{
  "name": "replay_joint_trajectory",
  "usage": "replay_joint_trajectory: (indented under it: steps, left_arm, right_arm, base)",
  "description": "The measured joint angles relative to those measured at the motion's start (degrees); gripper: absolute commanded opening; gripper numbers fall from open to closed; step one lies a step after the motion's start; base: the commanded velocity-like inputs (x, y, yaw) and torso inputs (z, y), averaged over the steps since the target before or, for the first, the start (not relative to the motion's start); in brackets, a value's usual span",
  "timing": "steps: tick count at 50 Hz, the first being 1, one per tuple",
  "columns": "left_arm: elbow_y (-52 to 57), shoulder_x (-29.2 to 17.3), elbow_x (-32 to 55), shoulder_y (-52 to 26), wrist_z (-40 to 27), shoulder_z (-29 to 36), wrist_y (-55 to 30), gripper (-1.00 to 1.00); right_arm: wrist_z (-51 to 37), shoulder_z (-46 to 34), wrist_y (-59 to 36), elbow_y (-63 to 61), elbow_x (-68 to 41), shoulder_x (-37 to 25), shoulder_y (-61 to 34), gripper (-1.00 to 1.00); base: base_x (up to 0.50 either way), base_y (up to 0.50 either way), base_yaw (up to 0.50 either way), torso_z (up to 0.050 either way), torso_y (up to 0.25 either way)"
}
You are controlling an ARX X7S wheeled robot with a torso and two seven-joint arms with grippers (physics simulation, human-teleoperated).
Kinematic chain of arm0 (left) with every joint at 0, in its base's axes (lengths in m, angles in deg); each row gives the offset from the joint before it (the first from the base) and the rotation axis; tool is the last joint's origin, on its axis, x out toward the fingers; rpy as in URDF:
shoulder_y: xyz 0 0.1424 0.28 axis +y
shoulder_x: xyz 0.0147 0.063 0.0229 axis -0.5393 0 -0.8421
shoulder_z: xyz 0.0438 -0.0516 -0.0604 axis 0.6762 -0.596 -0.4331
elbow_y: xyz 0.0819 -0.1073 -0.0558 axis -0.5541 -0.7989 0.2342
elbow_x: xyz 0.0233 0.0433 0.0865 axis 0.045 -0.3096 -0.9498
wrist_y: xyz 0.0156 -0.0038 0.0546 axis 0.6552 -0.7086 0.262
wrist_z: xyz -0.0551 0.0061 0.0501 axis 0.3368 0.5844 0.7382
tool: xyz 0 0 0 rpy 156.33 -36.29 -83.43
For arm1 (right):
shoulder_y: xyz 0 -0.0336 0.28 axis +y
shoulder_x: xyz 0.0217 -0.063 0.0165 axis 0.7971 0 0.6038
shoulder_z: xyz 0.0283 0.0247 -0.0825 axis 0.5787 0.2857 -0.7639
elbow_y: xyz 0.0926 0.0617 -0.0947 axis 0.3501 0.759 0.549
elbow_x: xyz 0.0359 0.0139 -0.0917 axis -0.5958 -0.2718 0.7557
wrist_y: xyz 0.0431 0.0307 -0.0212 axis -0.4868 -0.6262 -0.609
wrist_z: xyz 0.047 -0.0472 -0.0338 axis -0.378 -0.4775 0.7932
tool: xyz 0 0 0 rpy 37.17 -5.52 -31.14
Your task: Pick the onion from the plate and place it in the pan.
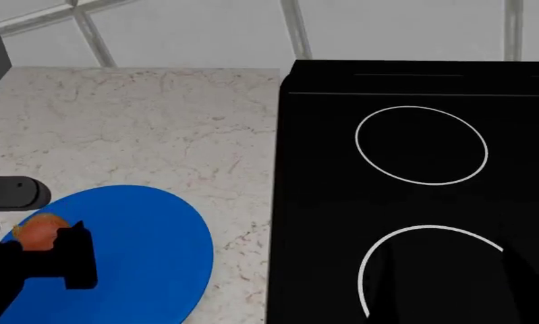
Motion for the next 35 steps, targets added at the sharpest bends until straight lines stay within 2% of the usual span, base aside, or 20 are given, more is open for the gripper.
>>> replay_joint_trajectory:
  steps: [17, 18, 35]
  left_arm:
    - [-3.66, 0.12, -2.53, -0.68, 1.67, 1.60, 1.90, 1.00]
    - [-3.70, 0.10, -2.59, -0.68, 1.74, 1.67, 1.97, -1.00]
    - [-3.19, -0.37, -3.90, -0.51, 2.87, 2.44, 2.33, -1.00]
  right_arm:
    - [-1.04, -0.96, 2.05, -0.18, 0.12, -1.31, 0.93, 1.00]
    - [-1.09, -1.04, 2.17, -0.16, 0.14, -1.38, 0.96, 1.00]
    - [-1.71, -2.43, 3.87, 0.12, 0.53, -2.29, 1.13, 1.00]
  base:
    - [0.00, 0.00, 0.00, 0.000, 0.000]
    - [0.00, 0.00, 0.00, 0.000, 0.000]
    - [0.00, 0.00, 0.00, 0.000, 0.000]
